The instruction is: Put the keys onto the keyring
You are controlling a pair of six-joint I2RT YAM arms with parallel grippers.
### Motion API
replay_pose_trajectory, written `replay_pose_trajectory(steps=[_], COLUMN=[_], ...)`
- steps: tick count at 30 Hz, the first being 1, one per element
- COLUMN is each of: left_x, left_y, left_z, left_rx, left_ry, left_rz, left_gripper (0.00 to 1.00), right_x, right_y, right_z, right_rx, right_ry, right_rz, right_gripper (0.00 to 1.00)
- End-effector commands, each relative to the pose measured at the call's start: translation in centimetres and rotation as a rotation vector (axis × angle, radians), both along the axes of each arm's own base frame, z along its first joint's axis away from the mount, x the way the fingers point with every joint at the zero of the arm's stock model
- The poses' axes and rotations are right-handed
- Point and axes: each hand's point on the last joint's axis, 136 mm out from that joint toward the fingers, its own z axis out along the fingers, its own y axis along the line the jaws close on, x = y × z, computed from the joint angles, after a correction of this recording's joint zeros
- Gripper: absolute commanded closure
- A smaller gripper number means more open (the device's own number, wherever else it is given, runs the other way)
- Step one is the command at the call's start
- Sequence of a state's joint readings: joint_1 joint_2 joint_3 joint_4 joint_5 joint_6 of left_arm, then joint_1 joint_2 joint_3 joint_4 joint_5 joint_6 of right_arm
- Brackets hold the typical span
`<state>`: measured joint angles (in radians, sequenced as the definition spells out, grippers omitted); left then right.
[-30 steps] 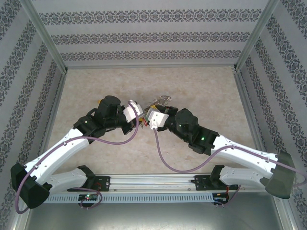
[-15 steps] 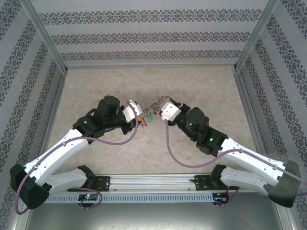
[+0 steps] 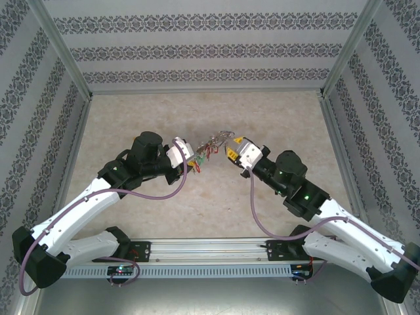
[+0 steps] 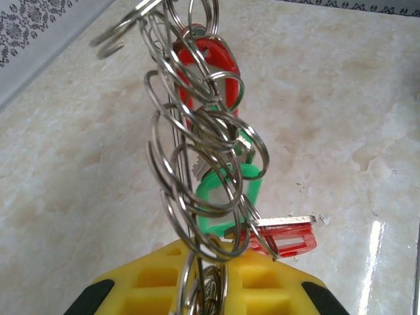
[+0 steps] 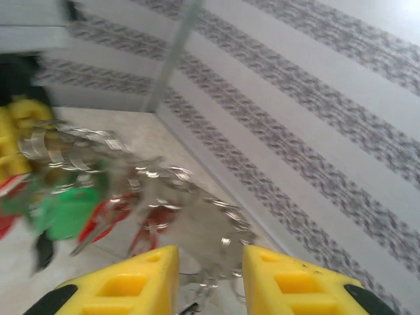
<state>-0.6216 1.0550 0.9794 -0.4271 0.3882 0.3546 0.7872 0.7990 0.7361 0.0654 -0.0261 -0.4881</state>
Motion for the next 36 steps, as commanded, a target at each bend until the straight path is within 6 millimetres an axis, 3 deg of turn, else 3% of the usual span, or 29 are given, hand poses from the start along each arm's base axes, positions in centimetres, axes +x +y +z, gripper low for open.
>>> replay_pose_trajectory(steps=[1,6,10,14,16,18,21,27,36], left_x=[0.3,0.7,1.0,0.9,0.8,1.0,1.9,4.1,6.1], left_y=[0.4,0.9,0.9,0.9,0.9,1.0,1.7,2.2,1.3], left_z=[0.9,-0.2,-0.5,-1.3,-1.8,-2.1,-3.0,-4.5,-5.5], left_rx=[-0.006,0.057,0.108,0.153,0.170,0.194,0.271,0.410,0.518], left_ry=[-0.054,-0.101,-0.152,-0.183,-0.219,-0.257,-0.298,-0.410,-0.541], left_rz=[0.001,-0.002,-0.034,-0.073,-0.085,-0.085,-0.060,-0.003,-0.021], left_gripper=[1.00,1.00,1.00,1.00,1.00,1.00,1.00,1.00,1.00], right_x=[-2.9,-2.8,-2.6,-0.5,1.5,2.6,3.1,2.5,2.7], right_y=[2.0,2.9,4.1,4.0,3.2,2.6,1.8,1.0,3.1], right_z=[-0.4,-1.5,-1.1,1.3,2.9,3.2,2.3,-2.1,-5.4], right_rx=[-0.175,-0.328,-0.345,-0.207,-0.079,0.005,0.102,0.224,0.179], right_ry=[0.007,0.020,0.086,0.280,0.448,0.595,0.815,1.173,1.393], right_rz=[0.224,0.293,0.341,0.249,0.121,0.019,-0.129,-0.345,-0.485], right_gripper=[0.67,0.65,0.65,0.65,0.63,0.63,0.67,0.74,0.72])
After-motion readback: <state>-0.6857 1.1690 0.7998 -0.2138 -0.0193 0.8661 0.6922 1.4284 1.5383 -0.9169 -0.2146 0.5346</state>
